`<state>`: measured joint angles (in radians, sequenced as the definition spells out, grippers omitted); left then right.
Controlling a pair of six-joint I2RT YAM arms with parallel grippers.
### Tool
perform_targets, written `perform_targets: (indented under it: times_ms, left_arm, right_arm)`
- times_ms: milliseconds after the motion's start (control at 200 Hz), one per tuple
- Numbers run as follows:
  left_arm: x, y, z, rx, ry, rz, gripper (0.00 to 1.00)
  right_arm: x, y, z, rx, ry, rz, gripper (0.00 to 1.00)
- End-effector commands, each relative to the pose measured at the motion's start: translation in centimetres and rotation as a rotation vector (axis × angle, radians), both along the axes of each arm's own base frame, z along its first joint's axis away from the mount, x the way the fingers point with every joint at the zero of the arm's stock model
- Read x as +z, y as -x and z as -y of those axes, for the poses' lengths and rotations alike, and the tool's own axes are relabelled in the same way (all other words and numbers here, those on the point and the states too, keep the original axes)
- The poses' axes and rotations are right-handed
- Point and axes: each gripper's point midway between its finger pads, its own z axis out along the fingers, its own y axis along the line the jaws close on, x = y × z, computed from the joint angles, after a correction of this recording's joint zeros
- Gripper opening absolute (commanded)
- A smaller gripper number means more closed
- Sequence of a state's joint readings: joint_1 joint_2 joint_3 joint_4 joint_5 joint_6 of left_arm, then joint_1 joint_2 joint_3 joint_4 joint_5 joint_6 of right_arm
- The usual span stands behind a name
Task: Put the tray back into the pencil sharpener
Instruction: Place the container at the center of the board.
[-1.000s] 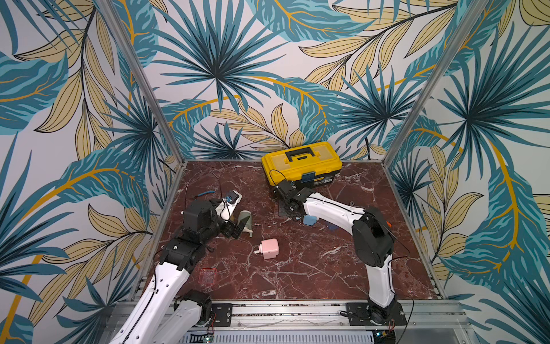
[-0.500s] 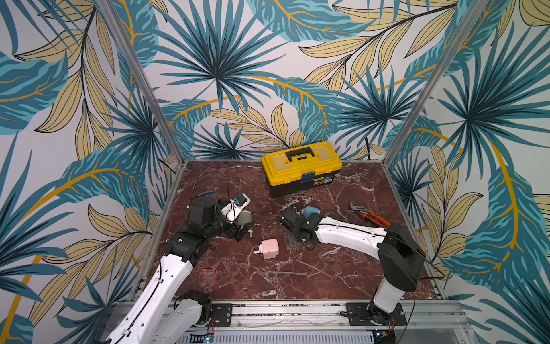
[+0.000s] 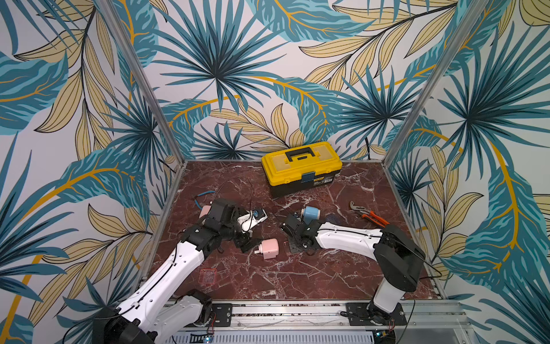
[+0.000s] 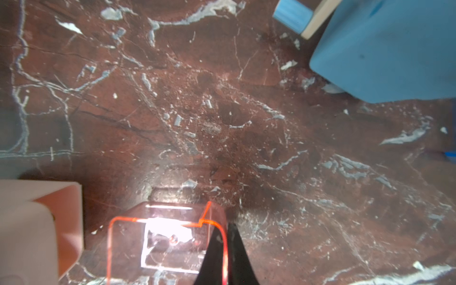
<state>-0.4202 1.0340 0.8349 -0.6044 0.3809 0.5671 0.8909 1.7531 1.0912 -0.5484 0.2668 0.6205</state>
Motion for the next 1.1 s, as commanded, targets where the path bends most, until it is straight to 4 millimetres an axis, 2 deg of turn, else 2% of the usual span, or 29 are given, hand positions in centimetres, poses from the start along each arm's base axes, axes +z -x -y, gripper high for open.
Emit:
perform_targets:
  times_ms: [0, 180, 295, 521, 716, 866, 1097]
  left_arm:
    - [-0.7, 0.4, 0.3, -0.027, -0.030, -0.015, 1.00]
    - [-2.0, 0.9, 1.0, -0.057, -0.064, -0.048, 1.00]
    - [-2.5, 1.2, 1.3, -0.065, -0.072, -0.067, 1.00]
    - [-4.2, 1.9, 1.9, -0.093, -0.092, -0.122, 1.00]
    - [-6.0, 1.9, 2.7, -0.140, -0.160, -0.151, 1.00]
    - [-6.9, 1.8, 3.4, -0.173, -0.191, -0.180, 1.00]
    - [-9.0, 2.3, 4.4, -0.229, -0.235, -0.230, 1.00]
  right_arm:
    - [-0.9, 0.4, 0.2, -0.006, -0.001, -0.018, 0.11]
    - [-0.5, 0.6, 0.0, 0.001, -0.021, -0.016, 0.19]
    - [1.0, 0.5, 0.2, -0.011, -0.057, 0.017, 0.25]
    - [3.8, 0.4, 2.4, -0.114, -0.126, 0.099, 0.34]
    - [4.2, 0.9, 4.2, -0.177, -0.182, 0.127, 0.44]
    - [4.5, 1.1, 5.1, -0.217, -0.197, 0.127, 0.47]
    - [4.1, 1.3, 5.0, -0.247, -0.262, 0.098, 0.50]
